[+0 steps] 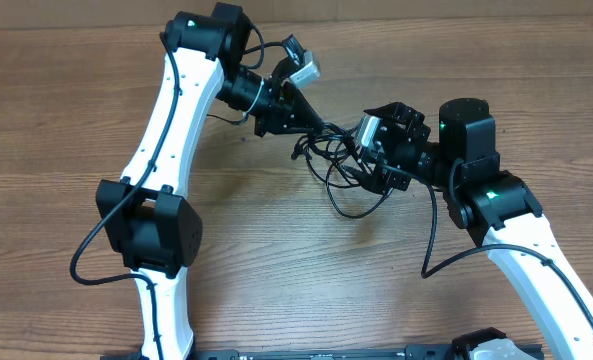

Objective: Untangle cables

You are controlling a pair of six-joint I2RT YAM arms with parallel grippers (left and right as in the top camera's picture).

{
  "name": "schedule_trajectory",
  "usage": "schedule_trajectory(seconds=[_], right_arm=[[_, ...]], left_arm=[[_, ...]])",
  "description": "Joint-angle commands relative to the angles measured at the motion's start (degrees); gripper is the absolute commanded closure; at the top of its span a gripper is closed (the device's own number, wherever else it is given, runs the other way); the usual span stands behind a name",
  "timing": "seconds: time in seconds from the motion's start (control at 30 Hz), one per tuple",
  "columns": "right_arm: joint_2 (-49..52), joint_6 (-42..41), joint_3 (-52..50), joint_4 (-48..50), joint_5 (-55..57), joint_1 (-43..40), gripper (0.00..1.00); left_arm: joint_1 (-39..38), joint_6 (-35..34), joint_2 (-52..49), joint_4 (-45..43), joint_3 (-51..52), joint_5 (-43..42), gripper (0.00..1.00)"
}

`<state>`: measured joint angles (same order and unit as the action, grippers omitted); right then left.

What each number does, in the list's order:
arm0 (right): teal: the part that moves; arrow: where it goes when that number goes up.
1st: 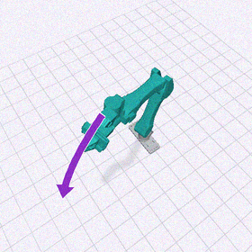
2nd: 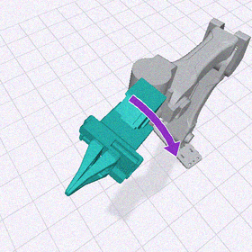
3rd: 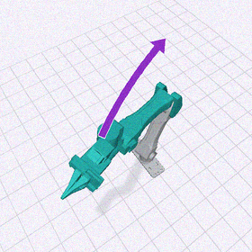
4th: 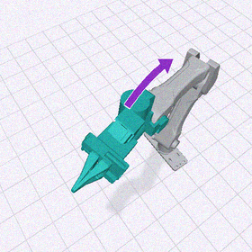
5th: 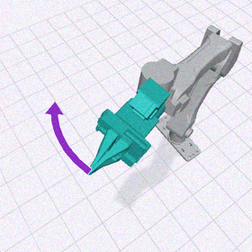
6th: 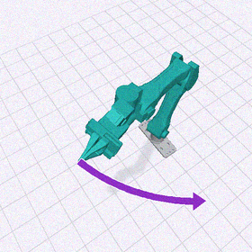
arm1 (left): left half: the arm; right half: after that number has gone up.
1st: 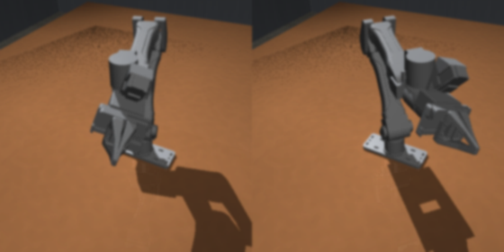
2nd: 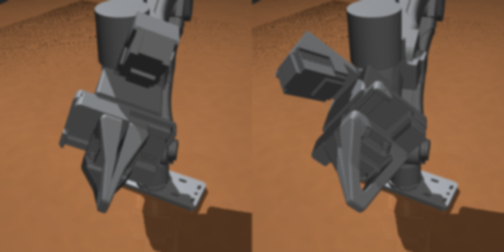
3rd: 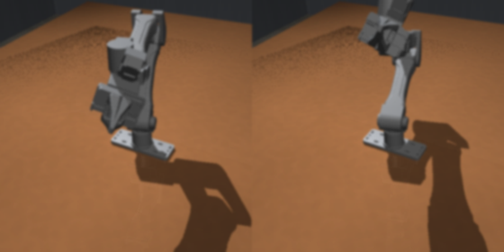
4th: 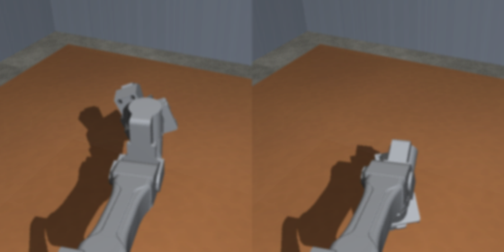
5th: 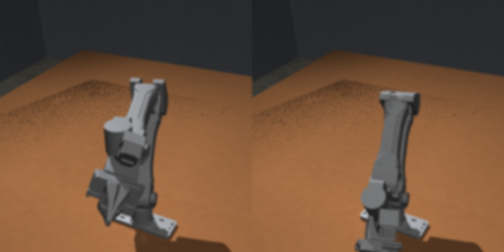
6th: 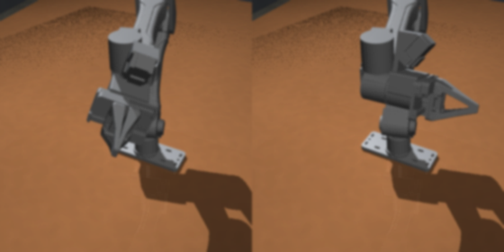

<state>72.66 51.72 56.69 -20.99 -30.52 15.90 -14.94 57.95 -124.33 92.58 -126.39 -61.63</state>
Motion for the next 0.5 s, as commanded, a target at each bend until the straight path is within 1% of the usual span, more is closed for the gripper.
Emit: schedule_trajectory(seconds=[0.0,0.07,0.13,0.17,0.23,0.27,0.3,0.37,0.47], right_arm=[[0.07,-0.7,0.37,0.42,0.5,0.22,0.16],[0.07,-0.72,0.37,0.79,0.48,0.22,0.26],[0.07,-0.7,0.37,1.03,0.5,0.22,0.4],[0.07,-0.7,0.37,1.05,0.5,0.22,0.48],[0.07,-0.72,0.37,0.92,0.5,0.22,0.72],[0.07,-0.74,0.37,0.76,0.5,0.22,0.82],[0.07,-0.74,0.37,0.52,0.5,0.22,0.89],[0.07,-0.72,0.37,-0.28,0.55,0.22,0.94],[0.07,-0.72,0.37,-1.25,0.55,0.22,0.96]], left_arm=[[-1.33,-0.09,-0.2,0.13,-1.38,-0.81,0.96],[-2.29,0.11,-0.2,0.13,-1.38,-1.18,0.96],[-3.41,0.11,-0.2,-0.04,-1.38,-1.46,0.96],[-3.96,0.11,-0.2,-0.09,-1.38,-1.77,0.96],[-4.72,0.11,-0.2,-0.61,-1.38,-2.12,0.96],[-4.98,0.09,-0.2,-0.96,-1.38,-2.21,0.96],[-4.98,0.09,-0.2,-1.16,-1.38,-2.58,0.96],[-4.87,0.11,-0.2,-1.4,-1.38,-4.55,0.96],[-4.52,0.11,-0.2,-1.64,-1.38,-5.44,0.96]])
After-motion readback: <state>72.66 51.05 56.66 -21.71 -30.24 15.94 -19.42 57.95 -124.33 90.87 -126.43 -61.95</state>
